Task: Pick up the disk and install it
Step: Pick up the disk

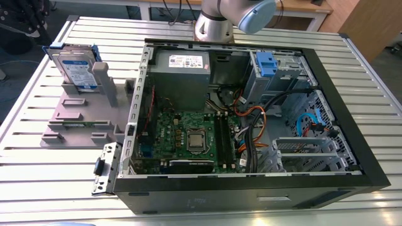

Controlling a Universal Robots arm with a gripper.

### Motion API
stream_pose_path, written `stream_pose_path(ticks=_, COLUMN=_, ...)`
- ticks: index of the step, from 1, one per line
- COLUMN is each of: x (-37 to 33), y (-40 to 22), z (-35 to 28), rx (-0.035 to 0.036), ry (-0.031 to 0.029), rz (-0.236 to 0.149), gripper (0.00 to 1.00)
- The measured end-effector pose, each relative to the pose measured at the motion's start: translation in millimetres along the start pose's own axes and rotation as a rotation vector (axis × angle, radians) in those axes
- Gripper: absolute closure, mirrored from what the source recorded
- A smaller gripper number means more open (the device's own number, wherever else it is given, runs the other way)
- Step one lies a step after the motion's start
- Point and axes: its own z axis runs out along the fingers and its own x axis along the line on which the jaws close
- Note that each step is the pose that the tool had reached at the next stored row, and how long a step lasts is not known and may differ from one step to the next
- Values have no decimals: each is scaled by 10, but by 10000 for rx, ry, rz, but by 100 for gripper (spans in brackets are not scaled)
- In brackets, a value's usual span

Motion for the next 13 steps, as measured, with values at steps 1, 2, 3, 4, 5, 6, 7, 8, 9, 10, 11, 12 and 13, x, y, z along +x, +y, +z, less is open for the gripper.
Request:
stream_pose_path(ticks=1, x=0, y=0, z=0, rx=-1, ry=0, rz=-6, gripper=89)
stream_pose_path(ticks=2, x=0, y=0, z=0, rx=0, ry=0, rz=-13, gripper=89)
stream_pose_path(ticks=3, x=0, y=0, z=0, rx=-1, ry=1, rz=-19, gripper=89)
stream_pose_path(ticks=4, x=0, y=0, z=0, rx=0, ry=1, rz=-26, gripper=89)
stream_pose_path(ticks=5, x=0, y=0, z=0, rx=-1, ry=1, rz=-32, gripper=89)
stream_pose_path(ticks=6, x=0, y=0, z=0, rx=-1, ry=2, rz=-38, gripper=89)
stream_pose_path(ticks=7, x=0, y=0, z=0, rx=-1, ry=1, rz=-44, gripper=89)
stream_pose_path(ticks=8, x=0, y=0, z=0, rx=-1, ry=2, rz=-51, gripper=89)
stream_pose_path(ticks=9, x=0, y=0, z=0, rx=-2, ry=2, rz=-57, gripper=89)
stream_pose_path(ticks=10, x=0, y=0, z=0, rx=-1, ry=2, rz=-64, gripper=89)
stream_pose_path(ticks=11, x=0, y=0, z=0, rx=-1, ry=2, rz=-70, gripper=89)
stream_pose_path(ticks=12, x=0, y=0, z=0, rx=-2, ry=3, rz=-77, gripper=89)
stream_pose_path(ticks=13, x=0, y=0, z=0, rx=-2, ry=4, rz=-83, gripper=89)
